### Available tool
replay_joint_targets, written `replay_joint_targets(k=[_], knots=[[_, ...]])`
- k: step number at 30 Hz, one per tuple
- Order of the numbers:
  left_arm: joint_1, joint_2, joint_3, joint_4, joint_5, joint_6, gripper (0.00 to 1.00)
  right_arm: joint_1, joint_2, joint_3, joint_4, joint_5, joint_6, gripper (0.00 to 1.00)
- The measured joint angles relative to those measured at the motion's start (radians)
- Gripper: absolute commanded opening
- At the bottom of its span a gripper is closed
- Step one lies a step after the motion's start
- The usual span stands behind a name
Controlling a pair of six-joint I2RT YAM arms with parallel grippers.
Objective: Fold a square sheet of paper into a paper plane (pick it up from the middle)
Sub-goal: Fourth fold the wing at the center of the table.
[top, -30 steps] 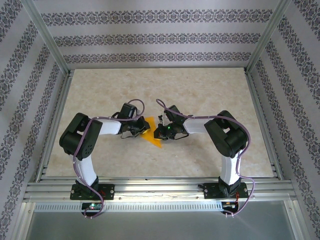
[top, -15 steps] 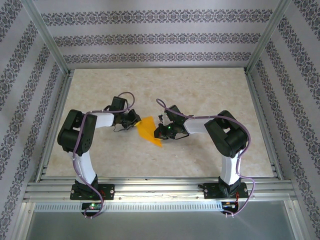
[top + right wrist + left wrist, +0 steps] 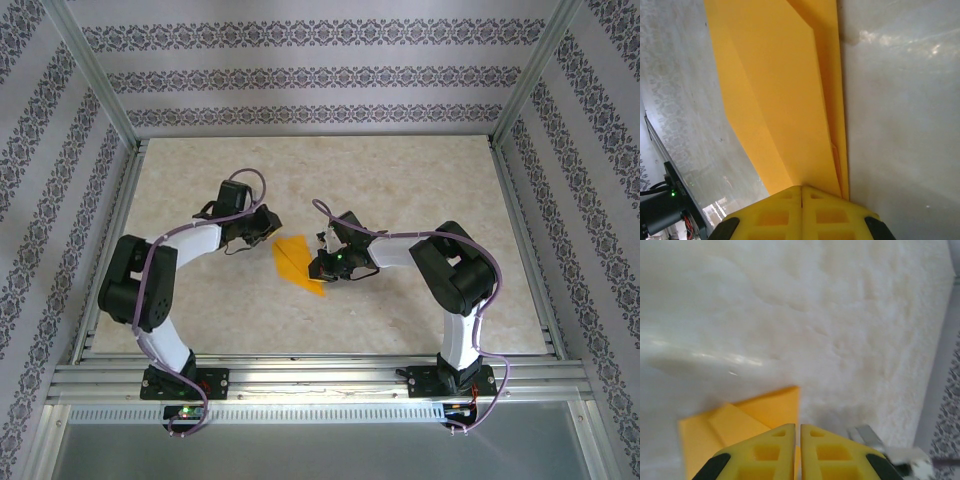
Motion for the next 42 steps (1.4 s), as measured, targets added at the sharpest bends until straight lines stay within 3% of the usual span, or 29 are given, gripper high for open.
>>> replay_joint_targets(k=[8,23,30,36,42], knots=[[-0.133,0.082,-0.047,0.077,0.025,-0.028,0.09,0.000,-0.003,-0.001,-0.007,-0.006,0.000,0.00],[-0.132,0.138,-0.118,0.183,0.031,-0.030,0.08,0.016,-0.025,0.058,-0.078,-0.013,0.032,0.05],[-0.132,0.138,-0.127,0.207,0.034,-0.033,0.08,0.027,0.057,0.132,-0.054,0.013,0.053,0.06],[-0.132,0.138,-0.129,0.212,0.034,-0.037,0.08,0.027,0.052,0.082,-0.013,0.017,0.053,0.09],[-0.135,0.139,-0.130,0.212,0.034,-0.037,0.06,0.027,-0.054,-0.059,0.009,0.017,0.053,0.13]])
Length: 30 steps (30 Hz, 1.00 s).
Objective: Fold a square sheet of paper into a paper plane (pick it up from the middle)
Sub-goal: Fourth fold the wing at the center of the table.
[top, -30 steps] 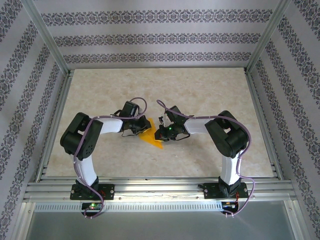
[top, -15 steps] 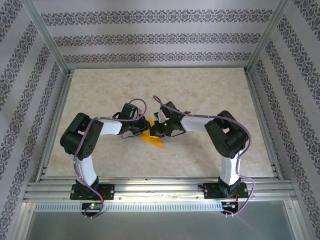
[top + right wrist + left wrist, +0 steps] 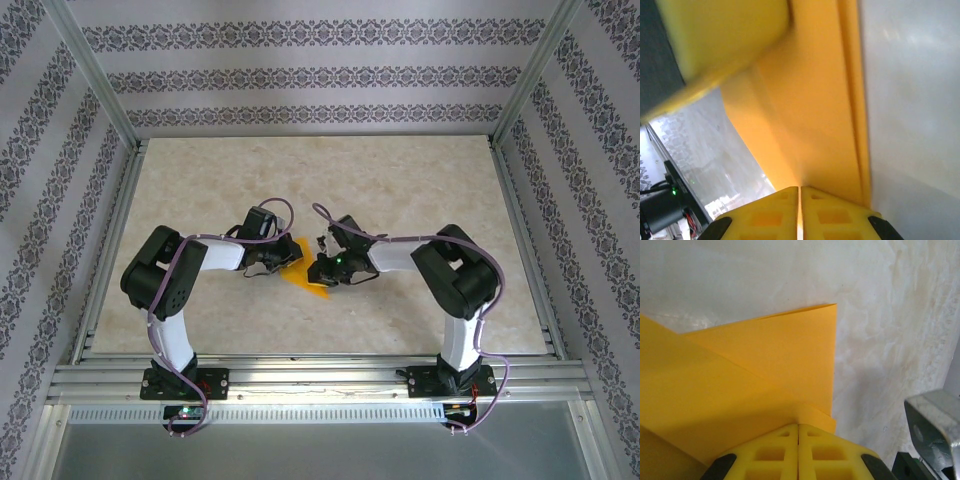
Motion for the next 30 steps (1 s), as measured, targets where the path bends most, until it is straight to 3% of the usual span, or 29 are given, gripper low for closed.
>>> replay_joint_targets(k=[9,13,20,30], knots=[[0.000,0.000,0.000,0.000,0.000,0.000,0.06,0.000,-0.131,-0.169,0.010,0.000,-0.004,0.13],[0.000,0.000,-0.003,0.005,0.000,-0.011,0.06,0.000,-0.198,-0.225,-0.008,0.000,0.002,0.22],[0.000,-0.012,-0.021,0.019,-0.014,-0.051,0.06,0.000,-0.259,-0.261,0.044,0.034,0.151,0.32],[0.000,-0.023,-0.032,0.018,-0.031,-0.097,0.06,0.000,-0.235,-0.263,0.100,0.088,0.291,0.36]])
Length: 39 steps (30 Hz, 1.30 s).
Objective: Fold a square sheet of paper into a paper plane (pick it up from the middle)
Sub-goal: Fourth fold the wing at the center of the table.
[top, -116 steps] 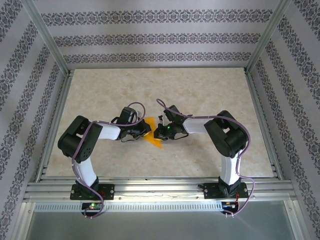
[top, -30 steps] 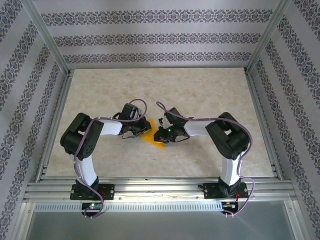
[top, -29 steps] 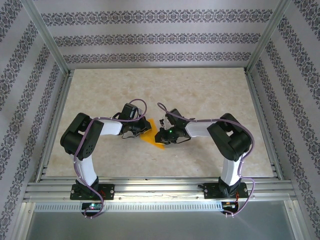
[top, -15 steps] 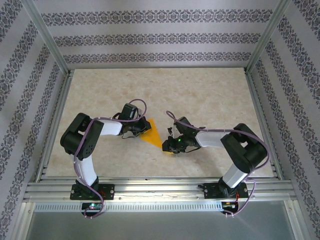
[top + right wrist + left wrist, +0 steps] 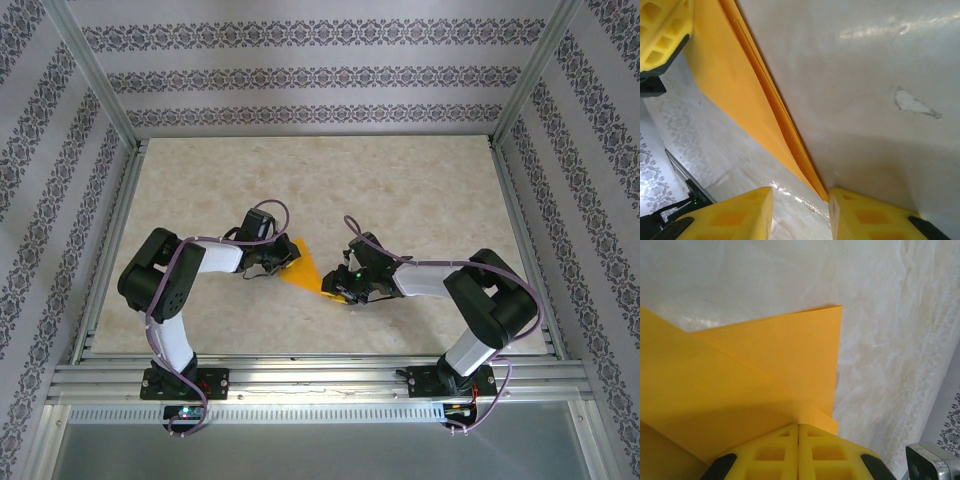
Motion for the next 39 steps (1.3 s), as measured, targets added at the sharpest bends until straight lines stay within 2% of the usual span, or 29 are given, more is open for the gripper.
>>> replay_joint_targets(k=[9,15,30,39], knots=[[0.000,0.000,0.000,0.000,0.000,-0.022,0.05,0.003,-0.037,-0.018,-0.011,0.058,0.029,0.32],[0.000,0.000,0.000,0.001,0.000,-0.029,0.05,0.003,-0.018,-0.018,0.010,0.043,0.047,0.29],[0.000,0.000,0.000,0.001,0.000,-0.043,0.05,0.003,0.008,-0.002,0.030,0.011,0.051,0.30],[0.000,0.000,-0.003,0.006,0.000,-0.059,0.05,0.003,-0.071,-0.042,0.012,0.033,0.063,0.33]])
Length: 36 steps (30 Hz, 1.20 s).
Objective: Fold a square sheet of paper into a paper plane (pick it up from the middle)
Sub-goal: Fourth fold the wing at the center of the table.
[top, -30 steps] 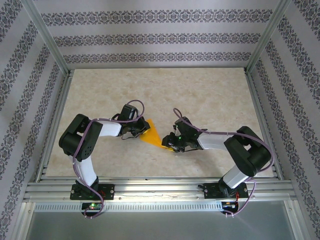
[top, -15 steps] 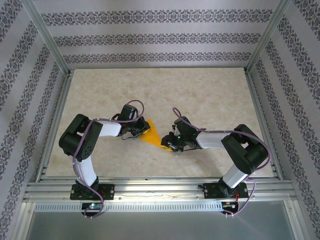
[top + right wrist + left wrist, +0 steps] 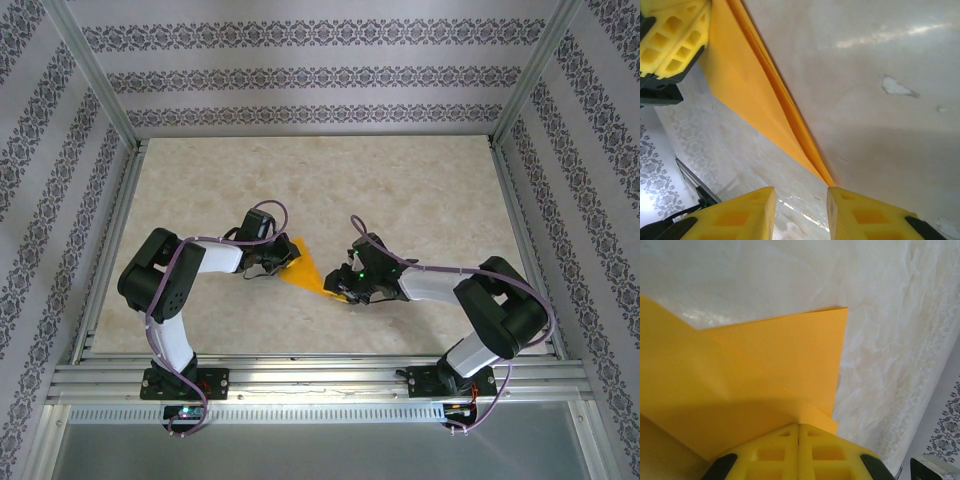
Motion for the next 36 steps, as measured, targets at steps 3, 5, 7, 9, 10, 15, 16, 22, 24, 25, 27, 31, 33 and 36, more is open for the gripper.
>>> replay_joint_targets(k=[3,5,7,9,10,15,16,22,24,25,27,31,33,36], knots=[[0.000,0.000,-0.002,0.002,0.000,-0.008,0.05,0.000,0.009,-0.007,0.000,0.001,0.011,0.34],[0.000,0.000,-0.003,0.005,0.000,-0.014,0.04,0.000,0.018,-0.007,0.004,0.001,0.014,0.34],[0.000,0.000,-0.005,0.009,0.000,-0.018,0.04,0.000,0.027,-0.006,0.006,-0.002,0.018,0.34],[0.000,0.000,-0.007,0.014,0.001,-0.021,0.04,0.000,0.028,-0.004,0.008,-0.005,0.019,0.33],[0.000,0.000,-0.008,0.016,0.001,-0.021,0.04,0.000,0.029,-0.004,0.008,-0.005,0.023,0.33],[0.001,0.000,-0.008,0.016,0.001,-0.024,0.04,0.000,0.035,-0.004,0.021,-0.009,0.053,0.30],[0.001,0.000,-0.008,0.016,0.001,-0.025,0.04,0.000,0.038,-0.004,0.030,-0.009,0.059,0.30],[0.001,0.000,-0.008,0.016,0.001,-0.028,0.04,0.005,0.062,-0.001,0.083,-0.021,0.078,0.30],[0.001,0.000,-0.008,0.016,0.001,-0.029,0.04,0.004,0.063,0.000,0.086,-0.023,0.085,0.30],[0.002,0.000,-0.008,0.016,0.002,-0.029,0.04,0.005,0.063,0.000,0.089,-0.023,0.085,0.30],[0.003,0.000,-0.008,0.017,0.003,-0.032,0.04,0.005,0.063,0.000,0.090,-0.023,0.085,0.30],[0.012,0.000,-0.014,0.027,0.012,-0.045,0.04,0.005,0.044,0.000,0.072,-0.007,0.085,0.33],[0.019,0.000,-0.019,0.036,0.020,-0.051,0.03,0.005,0.021,-0.002,0.062,0.002,0.085,0.33],[0.031,0.003,-0.037,0.077,0.037,-0.076,0.02,0.005,0.000,-0.005,0.054,0.008,0.085,0.35]])
